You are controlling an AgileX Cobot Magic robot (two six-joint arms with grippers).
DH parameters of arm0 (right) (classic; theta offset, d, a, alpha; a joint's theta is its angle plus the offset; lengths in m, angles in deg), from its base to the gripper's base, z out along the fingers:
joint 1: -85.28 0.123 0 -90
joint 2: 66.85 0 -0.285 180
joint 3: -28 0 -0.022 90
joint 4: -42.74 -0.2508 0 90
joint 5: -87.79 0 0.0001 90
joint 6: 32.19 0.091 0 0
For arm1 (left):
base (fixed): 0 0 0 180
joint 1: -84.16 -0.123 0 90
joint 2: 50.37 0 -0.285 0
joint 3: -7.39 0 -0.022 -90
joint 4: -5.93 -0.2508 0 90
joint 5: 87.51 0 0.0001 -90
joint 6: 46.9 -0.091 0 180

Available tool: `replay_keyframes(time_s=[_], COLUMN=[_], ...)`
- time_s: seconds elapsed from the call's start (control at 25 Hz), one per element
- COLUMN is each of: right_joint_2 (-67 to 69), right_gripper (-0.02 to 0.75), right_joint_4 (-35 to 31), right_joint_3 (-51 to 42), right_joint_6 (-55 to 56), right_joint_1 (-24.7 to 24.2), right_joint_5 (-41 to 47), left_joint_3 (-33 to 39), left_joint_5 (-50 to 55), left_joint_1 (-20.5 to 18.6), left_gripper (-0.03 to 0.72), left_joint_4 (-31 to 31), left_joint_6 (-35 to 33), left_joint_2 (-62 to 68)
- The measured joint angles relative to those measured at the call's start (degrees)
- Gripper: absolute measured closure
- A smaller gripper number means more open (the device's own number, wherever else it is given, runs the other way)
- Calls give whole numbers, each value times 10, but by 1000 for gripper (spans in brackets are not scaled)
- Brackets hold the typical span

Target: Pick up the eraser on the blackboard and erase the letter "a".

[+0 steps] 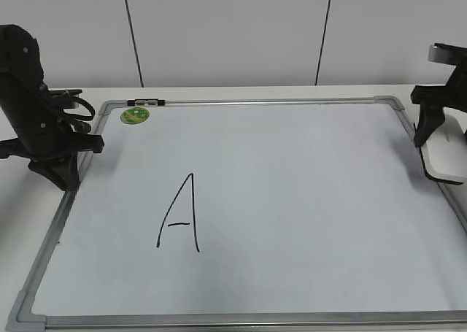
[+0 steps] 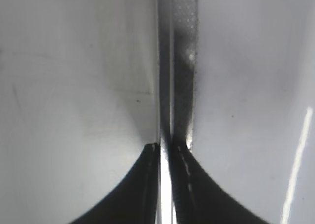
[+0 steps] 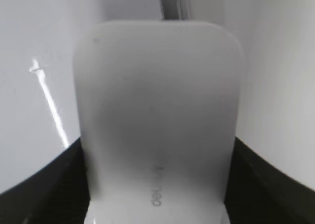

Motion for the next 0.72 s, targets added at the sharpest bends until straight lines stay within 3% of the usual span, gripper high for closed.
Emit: replay_keyframes(time_s=[0.72], right_joint_2=[36], right_gripper=[210], right_joint_4=[-28], right_joint_3=[2], right_joint_6=[-63], right_joint_1=[0], right_joint_5=[0], left_joint_3=[0], left_joint_5=[-2], left_joint_1=[0], left_gripper=[624], left_joint_4=[0], left_joint_6=[0], left_joint_2=[0])
